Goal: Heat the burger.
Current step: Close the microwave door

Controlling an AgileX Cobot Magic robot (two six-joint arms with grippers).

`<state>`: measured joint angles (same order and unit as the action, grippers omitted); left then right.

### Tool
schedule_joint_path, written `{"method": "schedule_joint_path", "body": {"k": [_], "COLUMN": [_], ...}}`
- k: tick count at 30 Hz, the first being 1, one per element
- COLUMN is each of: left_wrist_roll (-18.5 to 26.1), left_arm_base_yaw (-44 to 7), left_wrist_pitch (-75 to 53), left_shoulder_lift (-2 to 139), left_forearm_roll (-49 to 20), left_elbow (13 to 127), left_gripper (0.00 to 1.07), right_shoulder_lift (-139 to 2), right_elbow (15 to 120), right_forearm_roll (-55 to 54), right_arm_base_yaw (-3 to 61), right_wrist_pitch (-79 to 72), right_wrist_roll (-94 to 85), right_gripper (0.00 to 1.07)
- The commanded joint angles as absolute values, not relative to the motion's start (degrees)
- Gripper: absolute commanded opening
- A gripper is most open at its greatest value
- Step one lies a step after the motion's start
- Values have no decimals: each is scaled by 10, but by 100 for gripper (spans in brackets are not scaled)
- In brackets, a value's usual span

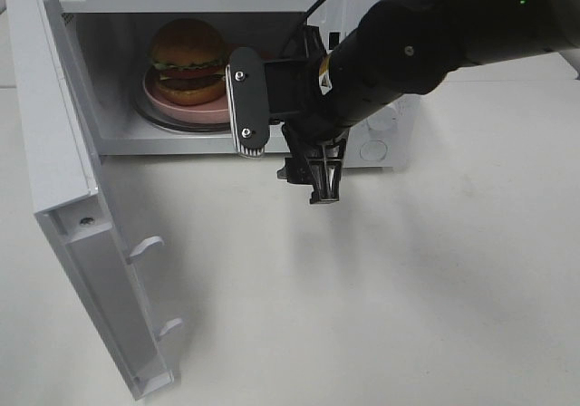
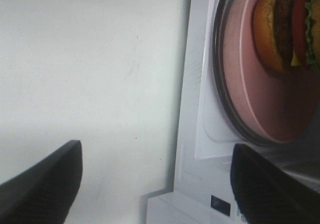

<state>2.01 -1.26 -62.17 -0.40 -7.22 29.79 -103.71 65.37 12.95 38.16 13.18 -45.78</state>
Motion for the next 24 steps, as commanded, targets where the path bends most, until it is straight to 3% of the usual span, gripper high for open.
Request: {"method": "schedule_joint_path", "body": {"k": [1, 24], "left_wrist_roll": [18, 18], "left_arm_base_yaw": [-11, -11], "left_wrist_pitch": [-614, -614], "left_shoulder_lift": [-13, -13], "left_forearm_roll": [-71, -71], "left_elbow": [297, 297], "left_gripper": [98, 98], "right_shoulder_lift": [-998, -784], "right_elbow": [628, 522], "right_forearm_roll": [129, 131], "right_arm_base_yaw": [381, 381], "right_wrist_pitch": [134, 333], "right_wrist_roll": [-405, -68], "right_gripper": [77, 76]}}
